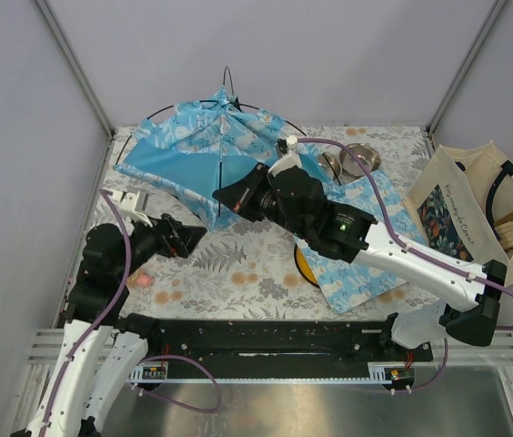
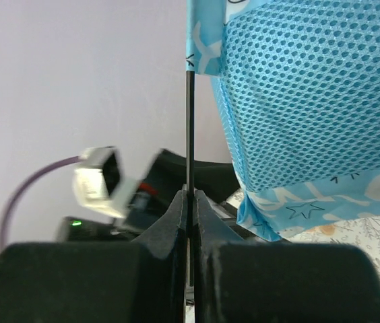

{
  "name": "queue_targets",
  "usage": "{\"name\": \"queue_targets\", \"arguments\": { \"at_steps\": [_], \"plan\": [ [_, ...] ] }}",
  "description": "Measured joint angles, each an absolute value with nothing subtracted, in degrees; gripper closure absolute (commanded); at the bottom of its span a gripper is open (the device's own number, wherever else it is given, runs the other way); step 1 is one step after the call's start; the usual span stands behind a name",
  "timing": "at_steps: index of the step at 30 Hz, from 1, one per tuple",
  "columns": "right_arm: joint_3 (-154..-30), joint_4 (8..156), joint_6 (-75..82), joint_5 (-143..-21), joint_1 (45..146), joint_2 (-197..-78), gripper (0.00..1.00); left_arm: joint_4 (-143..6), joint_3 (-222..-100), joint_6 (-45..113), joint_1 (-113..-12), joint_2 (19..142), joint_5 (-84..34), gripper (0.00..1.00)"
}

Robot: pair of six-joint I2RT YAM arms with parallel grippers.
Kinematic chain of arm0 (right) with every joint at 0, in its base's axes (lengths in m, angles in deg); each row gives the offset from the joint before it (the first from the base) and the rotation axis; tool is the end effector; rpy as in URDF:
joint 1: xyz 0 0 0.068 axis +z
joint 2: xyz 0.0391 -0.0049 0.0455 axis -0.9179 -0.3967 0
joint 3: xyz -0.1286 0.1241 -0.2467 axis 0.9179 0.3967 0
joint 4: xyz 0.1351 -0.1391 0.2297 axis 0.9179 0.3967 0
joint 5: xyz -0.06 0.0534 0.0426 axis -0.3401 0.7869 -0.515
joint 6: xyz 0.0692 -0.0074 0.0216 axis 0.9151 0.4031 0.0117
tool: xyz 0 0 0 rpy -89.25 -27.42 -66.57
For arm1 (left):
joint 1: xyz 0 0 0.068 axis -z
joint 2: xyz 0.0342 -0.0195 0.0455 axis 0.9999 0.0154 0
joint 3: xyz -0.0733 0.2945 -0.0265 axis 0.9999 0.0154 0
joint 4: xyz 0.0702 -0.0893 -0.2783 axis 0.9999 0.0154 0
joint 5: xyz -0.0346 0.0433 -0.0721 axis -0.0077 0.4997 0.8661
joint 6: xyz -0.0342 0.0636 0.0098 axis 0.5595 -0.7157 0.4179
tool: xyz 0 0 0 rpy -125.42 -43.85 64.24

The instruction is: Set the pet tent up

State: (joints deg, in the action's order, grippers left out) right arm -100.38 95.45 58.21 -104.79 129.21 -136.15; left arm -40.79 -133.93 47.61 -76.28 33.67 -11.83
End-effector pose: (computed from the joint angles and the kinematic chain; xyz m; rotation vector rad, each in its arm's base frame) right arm 0.1892 0.3295 0.4626 0.2075 1.9351 1.3060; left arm 0.1373 -0.0540 0.3735 0.0988 1.7820 -0.8018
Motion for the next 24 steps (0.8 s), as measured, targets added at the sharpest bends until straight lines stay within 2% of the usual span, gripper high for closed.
{"name": "queue_targets", "arguments": {
  "at_steps": [7, 14, 20, 24],
  "plan": [
    [-102.83, 95.54, 60.44, -104.71, 129.19, -137.42, 1.0, -48.76, -122.67, 47.87, -76.28, 33.1, -6.15, 0.07],
    [-103.33, 95.58, 61.05, -104.73, 129.19, -138.42, 1.0, -55.3, -122.26, 47.04, -76.25, 31.55, -2.19, 0.07],
    [-103.64, 96.0, 61.05, -104.79, 129.19, -138.92, 1.0, -57.31, -122.1, 45.34, -75.51, 28.32, -4.16, 0.13],
    [-104.25, 95.97, 61.11, -104.84, 129.19, -139.03, 1.0, -58.31, -121.01, 44.7, -74.55, 27.97, -6.5, 0.14]
  ]
}}
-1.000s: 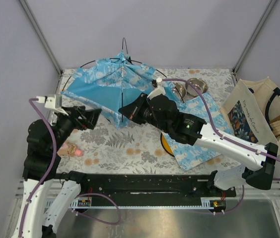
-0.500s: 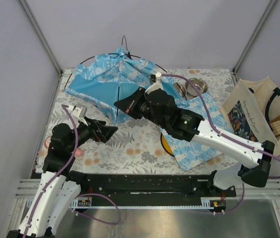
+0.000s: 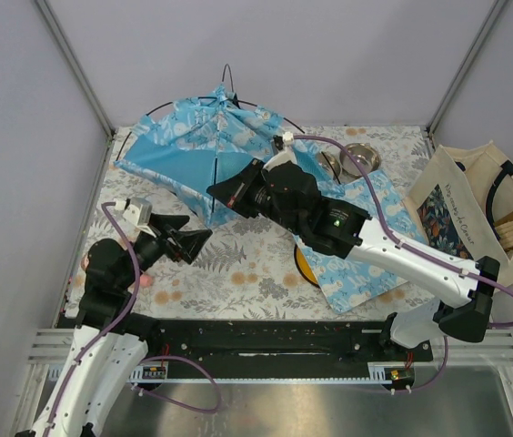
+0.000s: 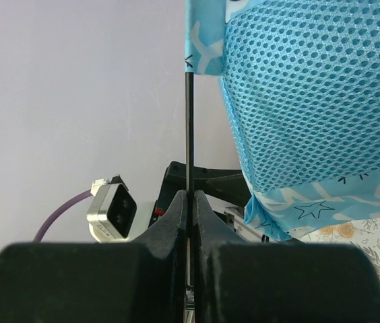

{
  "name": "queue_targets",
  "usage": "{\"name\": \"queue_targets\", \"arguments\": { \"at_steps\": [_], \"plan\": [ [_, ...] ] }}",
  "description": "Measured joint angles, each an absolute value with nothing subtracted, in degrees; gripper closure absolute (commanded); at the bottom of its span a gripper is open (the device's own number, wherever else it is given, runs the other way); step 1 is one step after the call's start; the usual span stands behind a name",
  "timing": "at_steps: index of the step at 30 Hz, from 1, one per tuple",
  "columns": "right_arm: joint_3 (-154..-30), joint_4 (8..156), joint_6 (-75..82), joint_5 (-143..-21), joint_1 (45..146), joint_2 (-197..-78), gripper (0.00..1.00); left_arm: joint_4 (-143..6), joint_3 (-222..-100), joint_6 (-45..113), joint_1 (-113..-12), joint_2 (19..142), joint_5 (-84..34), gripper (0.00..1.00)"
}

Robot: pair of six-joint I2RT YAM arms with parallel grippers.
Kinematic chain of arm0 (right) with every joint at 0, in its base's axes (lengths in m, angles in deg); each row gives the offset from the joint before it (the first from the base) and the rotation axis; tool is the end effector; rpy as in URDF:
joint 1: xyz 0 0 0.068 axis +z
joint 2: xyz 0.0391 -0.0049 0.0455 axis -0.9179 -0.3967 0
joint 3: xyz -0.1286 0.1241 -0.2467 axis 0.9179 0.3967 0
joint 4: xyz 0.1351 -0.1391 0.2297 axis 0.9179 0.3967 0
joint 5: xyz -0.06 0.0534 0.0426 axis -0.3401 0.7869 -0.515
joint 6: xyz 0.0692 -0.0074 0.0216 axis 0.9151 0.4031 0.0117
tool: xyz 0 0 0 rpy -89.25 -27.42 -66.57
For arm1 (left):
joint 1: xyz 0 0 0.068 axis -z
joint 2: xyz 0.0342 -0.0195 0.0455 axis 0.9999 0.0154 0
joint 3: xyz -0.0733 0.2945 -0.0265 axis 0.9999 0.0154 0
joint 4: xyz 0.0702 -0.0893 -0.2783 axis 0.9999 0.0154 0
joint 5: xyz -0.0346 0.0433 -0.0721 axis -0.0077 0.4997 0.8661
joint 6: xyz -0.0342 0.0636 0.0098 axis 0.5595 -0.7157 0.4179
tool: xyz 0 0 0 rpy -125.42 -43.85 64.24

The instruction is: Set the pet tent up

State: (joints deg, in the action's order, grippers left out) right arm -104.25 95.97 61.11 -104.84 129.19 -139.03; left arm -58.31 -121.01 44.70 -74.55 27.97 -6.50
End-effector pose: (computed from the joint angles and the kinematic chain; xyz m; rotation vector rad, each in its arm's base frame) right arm 0.1956 0.3414 0.4707 0.2599 1.9330 1.3448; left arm 0.1361 -0.0635 0.3367 0.2802 1.5909 -0.8578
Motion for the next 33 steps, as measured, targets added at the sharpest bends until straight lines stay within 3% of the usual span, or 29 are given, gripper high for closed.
{"name": "queue_targets", "arguments": {
  "at_steps": [11, 19, 24, 28, 32, 33],
  "plan": [
    [-105.17, 95.97, 62.84, -104.68, 129.19, -141.42, 1.0, -64.54, -120.01, 41.6, -70.09, 30.94, -9.95, 0.13],
    [-105.17, 95.93, 63.43, -104.58, 129.19, -141.85, 1.0, -64.19, -120.03, 38.91, -67.53, 35.14, -16.2, 0.28],
    [-105.17, 95.93, 63.82, -104.53, 129.19, -141.85, 1.0, -64.94, -120.03, 39.04, -67.47, 37.32, -17.84, 0.47],
    [-105.17, 95.91, 64.0, -104.55, 129.19, -141.85, 1.0, -66.55, -120.11, 39.35, -67.01, 38.74, -17.88, 0.68],
    [-105.17, 95.91, 63.98, -104.53, 129.19, -141.87, 1.0, -66.64, -120.14, 39.24, -66.48, 39.25, -17.84, 1.0],
    [-105.17, 95.84, 63.95, -104.55, 129.19, -141.92, 1.0, -66.42, -120.25, 39.3, -66.44, 39.18, -17.69, 1.0]
  ]
}}
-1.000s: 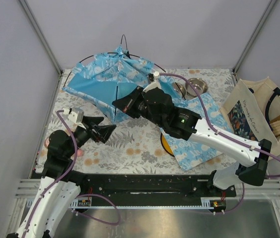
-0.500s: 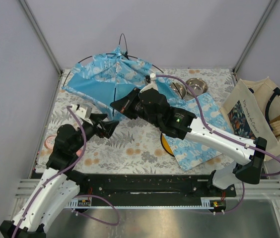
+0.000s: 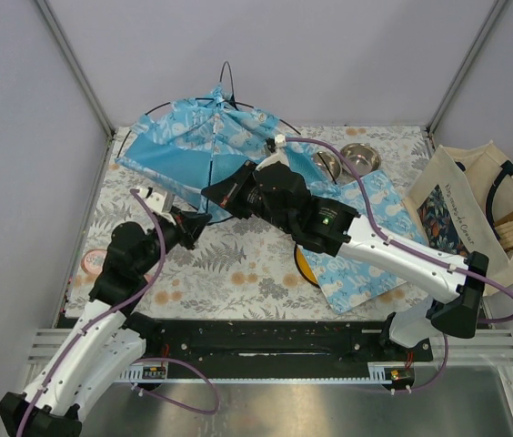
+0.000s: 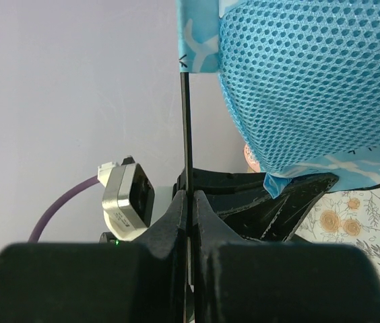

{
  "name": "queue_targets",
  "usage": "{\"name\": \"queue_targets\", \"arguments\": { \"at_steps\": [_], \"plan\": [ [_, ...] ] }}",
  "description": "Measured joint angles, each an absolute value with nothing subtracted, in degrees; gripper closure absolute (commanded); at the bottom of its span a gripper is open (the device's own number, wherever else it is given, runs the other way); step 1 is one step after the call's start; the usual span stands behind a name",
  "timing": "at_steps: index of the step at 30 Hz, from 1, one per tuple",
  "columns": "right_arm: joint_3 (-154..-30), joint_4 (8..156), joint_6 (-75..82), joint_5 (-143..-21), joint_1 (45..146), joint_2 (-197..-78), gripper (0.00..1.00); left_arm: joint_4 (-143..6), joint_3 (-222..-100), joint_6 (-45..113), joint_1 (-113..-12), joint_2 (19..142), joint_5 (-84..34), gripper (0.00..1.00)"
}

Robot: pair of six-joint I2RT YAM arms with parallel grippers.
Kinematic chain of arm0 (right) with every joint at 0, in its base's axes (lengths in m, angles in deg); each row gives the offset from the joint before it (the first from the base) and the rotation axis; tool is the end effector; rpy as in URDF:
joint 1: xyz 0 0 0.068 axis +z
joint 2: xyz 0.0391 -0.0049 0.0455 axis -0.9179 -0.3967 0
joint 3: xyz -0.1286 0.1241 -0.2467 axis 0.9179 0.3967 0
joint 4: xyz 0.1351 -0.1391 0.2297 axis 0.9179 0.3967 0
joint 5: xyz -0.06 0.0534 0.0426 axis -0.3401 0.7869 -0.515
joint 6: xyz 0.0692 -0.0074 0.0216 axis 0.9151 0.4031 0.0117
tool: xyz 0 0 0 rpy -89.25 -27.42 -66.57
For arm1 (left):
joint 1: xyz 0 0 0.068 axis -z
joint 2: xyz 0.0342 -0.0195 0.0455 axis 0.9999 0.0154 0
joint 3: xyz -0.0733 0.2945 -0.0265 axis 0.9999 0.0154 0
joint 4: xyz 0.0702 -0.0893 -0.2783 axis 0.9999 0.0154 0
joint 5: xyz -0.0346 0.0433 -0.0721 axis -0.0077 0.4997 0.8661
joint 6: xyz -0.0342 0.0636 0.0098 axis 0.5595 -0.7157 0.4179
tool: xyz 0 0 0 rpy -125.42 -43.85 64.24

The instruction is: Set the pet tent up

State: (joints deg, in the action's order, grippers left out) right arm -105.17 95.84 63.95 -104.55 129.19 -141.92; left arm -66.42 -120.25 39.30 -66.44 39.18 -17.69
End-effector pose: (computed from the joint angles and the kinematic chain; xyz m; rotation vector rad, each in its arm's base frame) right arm 0.2032 0.3566 0.4584 0.3032 1.9704 1.3529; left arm 0.1740 -0.0903 0.3200 0.3039 1.6373 -0.7429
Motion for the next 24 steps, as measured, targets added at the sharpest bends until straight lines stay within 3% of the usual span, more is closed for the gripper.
{"name": "queue_targets", "arguments": {
  "at_steps": [24],
  "plan": [
    [-102.33, 83.65, 46.51, -108.53, 129.19, -145.77, 1.0, -52.22, -128.46, 40.66, -66.33, 36.75, -11.87, 1.0]
  ]
}}
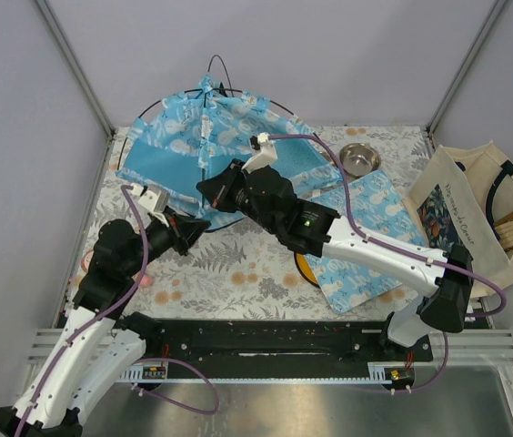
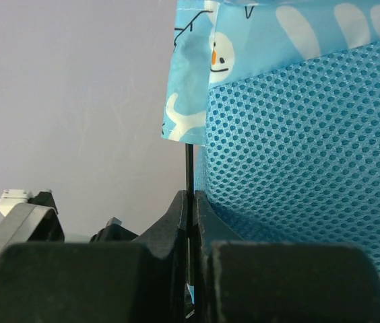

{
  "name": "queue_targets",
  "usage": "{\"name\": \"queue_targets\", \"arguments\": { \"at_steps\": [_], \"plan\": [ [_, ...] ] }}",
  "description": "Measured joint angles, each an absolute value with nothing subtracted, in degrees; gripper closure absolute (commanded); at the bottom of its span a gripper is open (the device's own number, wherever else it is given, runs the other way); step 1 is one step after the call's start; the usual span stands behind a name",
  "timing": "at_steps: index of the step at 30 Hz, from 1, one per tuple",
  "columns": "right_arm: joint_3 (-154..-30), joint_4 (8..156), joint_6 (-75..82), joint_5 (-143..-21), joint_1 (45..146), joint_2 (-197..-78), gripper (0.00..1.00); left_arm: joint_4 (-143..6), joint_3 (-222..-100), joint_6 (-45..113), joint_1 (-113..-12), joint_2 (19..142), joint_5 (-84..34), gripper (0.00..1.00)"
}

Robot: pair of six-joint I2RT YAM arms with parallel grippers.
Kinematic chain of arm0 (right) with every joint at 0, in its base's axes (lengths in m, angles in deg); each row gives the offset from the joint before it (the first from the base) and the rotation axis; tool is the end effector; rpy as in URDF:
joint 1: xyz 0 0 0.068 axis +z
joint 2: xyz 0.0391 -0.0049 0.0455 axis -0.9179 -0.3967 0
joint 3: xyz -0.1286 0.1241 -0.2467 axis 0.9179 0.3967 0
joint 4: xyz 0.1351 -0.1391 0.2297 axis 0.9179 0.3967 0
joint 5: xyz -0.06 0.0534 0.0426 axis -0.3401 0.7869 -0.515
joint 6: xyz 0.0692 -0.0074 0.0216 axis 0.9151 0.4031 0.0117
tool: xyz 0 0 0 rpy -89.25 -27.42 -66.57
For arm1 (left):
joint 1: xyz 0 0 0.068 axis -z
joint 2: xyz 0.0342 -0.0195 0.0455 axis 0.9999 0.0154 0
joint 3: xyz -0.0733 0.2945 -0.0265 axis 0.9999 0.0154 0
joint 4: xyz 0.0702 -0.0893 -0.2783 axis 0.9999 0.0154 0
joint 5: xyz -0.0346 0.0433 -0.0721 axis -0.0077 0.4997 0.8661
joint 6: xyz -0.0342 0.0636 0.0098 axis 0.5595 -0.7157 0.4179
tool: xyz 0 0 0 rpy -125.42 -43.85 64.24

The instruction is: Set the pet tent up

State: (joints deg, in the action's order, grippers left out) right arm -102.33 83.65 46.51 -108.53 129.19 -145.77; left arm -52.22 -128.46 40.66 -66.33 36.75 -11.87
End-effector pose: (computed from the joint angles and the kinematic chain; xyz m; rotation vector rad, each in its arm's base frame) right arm 0.2194 0.3792 0.4385 0.0780 1.8164 1.1749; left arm 0.1504 -0.0871 0.3540 0.3642 1.7027 -0.8406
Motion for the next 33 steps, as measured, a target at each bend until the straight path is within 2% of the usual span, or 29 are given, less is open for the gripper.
{"name": "queue_targets", "arguments": {
  "at_steps": [28, 31, 33],
  "plan": [
    [-99.58, 80.78, 40.46, -107.53, 129.19, -146.29, 1.0, -48.37, -132.64, 47.94, -66.35, 39.79, -9.77, 1.0],
    [-98.83, 80.13, 39.17, -106.37, 129.21, -146.22, 1.0, -48.11, -133.08, 48.46, -66.35, 40.27, -9.69, 0.98],
    [-98.26, 80.02, 38.58, -105.52, 129.21, -146.14, 0.96, -48.0, -133.14, 48.99, -66.35, 40.75, -9.6, 0.98]
  ]
}}
